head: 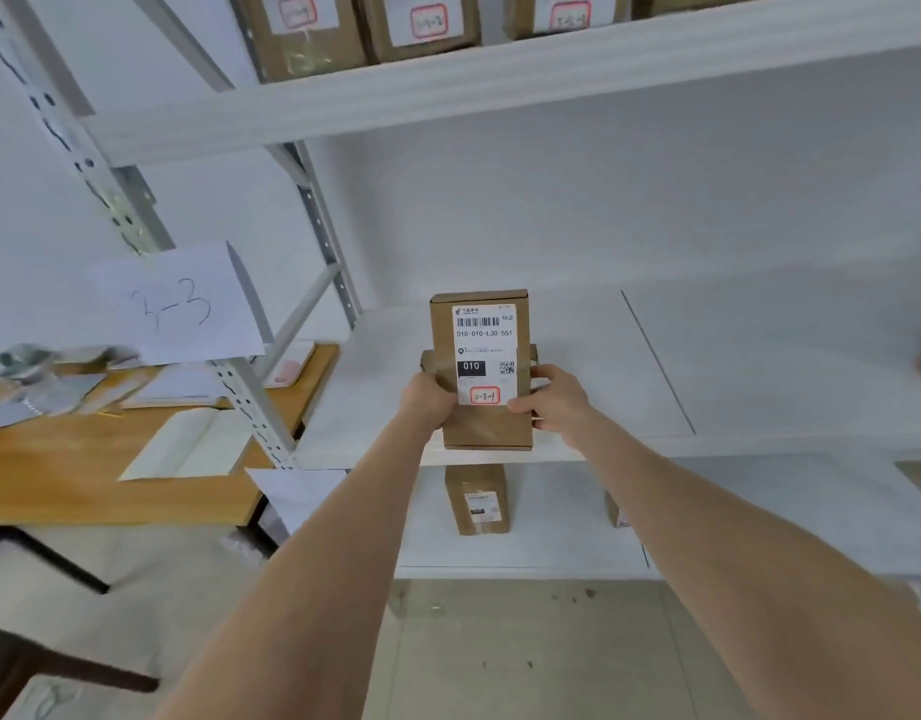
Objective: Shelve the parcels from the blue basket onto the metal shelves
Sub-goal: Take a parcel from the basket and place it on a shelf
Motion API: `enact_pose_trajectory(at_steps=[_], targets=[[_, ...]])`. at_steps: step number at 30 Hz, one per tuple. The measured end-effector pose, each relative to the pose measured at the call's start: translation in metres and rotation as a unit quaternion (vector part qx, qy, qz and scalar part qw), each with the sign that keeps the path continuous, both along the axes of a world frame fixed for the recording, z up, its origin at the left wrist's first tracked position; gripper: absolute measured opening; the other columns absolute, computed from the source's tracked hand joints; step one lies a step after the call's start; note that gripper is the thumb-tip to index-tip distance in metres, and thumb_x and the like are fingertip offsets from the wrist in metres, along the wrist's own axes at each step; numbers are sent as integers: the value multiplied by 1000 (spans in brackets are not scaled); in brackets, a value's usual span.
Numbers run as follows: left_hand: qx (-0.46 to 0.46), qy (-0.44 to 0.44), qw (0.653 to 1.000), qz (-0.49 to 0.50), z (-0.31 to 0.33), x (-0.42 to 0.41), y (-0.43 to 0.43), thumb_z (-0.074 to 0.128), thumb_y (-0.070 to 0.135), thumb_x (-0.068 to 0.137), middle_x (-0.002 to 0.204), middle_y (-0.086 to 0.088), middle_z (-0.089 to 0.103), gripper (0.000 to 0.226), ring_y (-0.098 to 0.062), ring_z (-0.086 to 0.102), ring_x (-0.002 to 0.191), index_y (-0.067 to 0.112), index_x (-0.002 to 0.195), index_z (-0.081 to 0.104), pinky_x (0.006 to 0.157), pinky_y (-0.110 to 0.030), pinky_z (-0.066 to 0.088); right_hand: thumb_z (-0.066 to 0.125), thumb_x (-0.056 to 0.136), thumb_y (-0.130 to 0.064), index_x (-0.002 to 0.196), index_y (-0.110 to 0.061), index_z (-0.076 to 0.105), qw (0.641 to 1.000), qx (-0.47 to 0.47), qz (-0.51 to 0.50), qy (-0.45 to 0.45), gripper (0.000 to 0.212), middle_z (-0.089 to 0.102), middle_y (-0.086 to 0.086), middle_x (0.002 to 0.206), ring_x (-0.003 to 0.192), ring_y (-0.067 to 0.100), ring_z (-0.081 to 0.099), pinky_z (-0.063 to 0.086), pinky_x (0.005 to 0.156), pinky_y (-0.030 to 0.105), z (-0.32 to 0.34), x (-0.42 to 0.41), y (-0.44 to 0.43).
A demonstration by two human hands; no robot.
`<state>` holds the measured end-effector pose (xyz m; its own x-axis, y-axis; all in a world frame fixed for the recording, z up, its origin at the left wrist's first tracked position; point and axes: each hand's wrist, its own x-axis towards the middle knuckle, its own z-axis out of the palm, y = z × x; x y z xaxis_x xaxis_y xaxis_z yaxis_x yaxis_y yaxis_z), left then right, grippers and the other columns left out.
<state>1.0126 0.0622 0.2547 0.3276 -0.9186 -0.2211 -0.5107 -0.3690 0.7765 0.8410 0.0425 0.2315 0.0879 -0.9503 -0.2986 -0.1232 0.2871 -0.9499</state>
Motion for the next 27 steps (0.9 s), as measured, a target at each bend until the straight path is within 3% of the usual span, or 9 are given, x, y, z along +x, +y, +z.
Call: enact_pose_trajectory(at_steps=[5, 9, 15, 21, 24, 27], targets=[[-8, -16, 1000, 16, -7, 50, -12, 53, 5, 84, 107, -22, 66, 21, -37, 62, 99, -3, 100, 65, 89, -47, 54, 81, 70, 1, 127, -18, 52, 999, -26, 11, 32, 67, 67, 3, 115, 101, 24, 66, 57, 82, 39, -6, 49, -15], [-18, -12, 999, 32, -14, 77, -15, 51, 3, 81, 104, -26, 66, 20, -41, 62, 102, -4, 92, 66, 86, -46, 55, 82, 70, -2, 132, -15, 50, 994, -66, 19, 84, 71, 65, 4, 122, 108, 26, 63, 52, 94, 47, -10, 81, -21], [-29, 4, 999, 27, -9, 120, -26, 49, 8, 88, 107, -20, 67, 23, -38, 62, 103, 2, 104, 64, 85, -42, 54, 78, 73, 0, 132, -14, 55, 987, -88, 7, 136, 65, 67, 3, 120, 104, 22, 63, 51, 93, 38, -8, 130, -34], [-10, -9, 1000, -10, -17, 167, -46, 50, 7, 89, 104, -19, 67, 21, -35, 63, 92, 0, 103, 63, 87, -42, 55, 74, 80, -13, 125, -18, 61, 966, -70, 2, 247, 48, 68, 1, 118, 102, 21, 66, 56, 87, 37, -17, 176, -49], [-8, -20, 999, -30, -25, 181, -54, 50, 5, 87, 93, -17, 64, 12, -32, 60, 84, 5, 88, 61, 87, -42, 55, 70, 85, -13, 124, -16, 61, 957, -69, -5, 282, 40, 67, 4, 120, 102, 20, 66, 56, 84, 31, -22, 190, -48], [-6, -29, 999, -37, -32, 188, -59, 50, 4, 87, 88, -14, 61, 22, -30, 57, 81, 13, 67, 52, 83, -38, 53, 65, 88, -11, 118, -11, 63, 950, -77, -15, 303, 30, 67, 7, 119, 102, 23, 64, 55, 86, 33, -32, 198, -49]])
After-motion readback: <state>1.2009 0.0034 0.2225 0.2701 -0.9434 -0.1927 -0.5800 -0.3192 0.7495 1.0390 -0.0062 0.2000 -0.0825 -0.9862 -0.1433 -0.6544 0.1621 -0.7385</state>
